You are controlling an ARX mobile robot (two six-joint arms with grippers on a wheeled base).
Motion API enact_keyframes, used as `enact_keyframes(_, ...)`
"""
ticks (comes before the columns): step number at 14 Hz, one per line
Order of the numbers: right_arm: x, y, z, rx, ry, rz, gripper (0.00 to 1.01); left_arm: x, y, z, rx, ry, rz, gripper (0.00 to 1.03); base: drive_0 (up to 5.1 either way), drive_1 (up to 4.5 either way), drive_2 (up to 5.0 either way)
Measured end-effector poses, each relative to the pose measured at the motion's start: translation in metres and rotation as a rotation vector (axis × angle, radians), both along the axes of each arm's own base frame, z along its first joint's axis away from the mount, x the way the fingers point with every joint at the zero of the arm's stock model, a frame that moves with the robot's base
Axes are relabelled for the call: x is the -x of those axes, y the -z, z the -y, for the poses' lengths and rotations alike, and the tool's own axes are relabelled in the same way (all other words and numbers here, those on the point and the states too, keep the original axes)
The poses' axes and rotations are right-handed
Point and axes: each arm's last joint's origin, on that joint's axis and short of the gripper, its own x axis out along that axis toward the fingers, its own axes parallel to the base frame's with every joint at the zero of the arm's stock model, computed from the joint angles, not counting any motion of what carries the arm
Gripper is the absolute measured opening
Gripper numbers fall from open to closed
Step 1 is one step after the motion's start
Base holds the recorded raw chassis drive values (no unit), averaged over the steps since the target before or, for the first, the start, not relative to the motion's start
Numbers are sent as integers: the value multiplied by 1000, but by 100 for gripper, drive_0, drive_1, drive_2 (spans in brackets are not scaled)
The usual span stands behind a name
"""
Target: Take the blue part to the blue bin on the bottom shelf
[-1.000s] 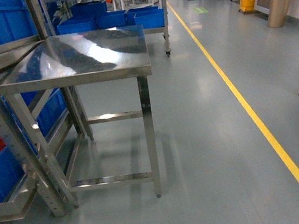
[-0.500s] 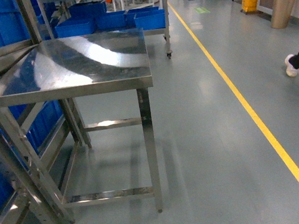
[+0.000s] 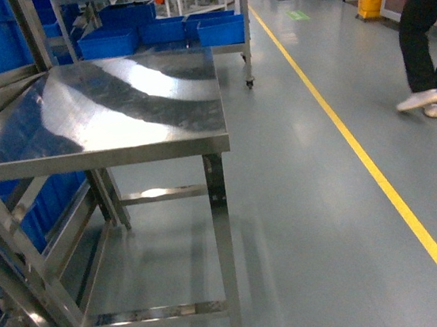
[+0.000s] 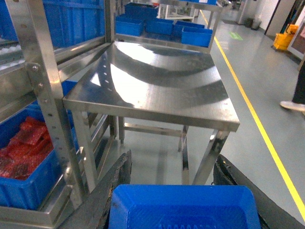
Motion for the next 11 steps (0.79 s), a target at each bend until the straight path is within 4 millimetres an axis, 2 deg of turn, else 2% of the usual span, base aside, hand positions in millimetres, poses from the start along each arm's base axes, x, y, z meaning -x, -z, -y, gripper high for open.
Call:
enact_keyframes(3,0,-1,0,0,0,5,98,-1,0,0,-2,0,-5,43,0,0,0)
enact_keyframes(11,0,0,0,0,0,0,98,0,0,0,3,2,5,43,-491,253,253)
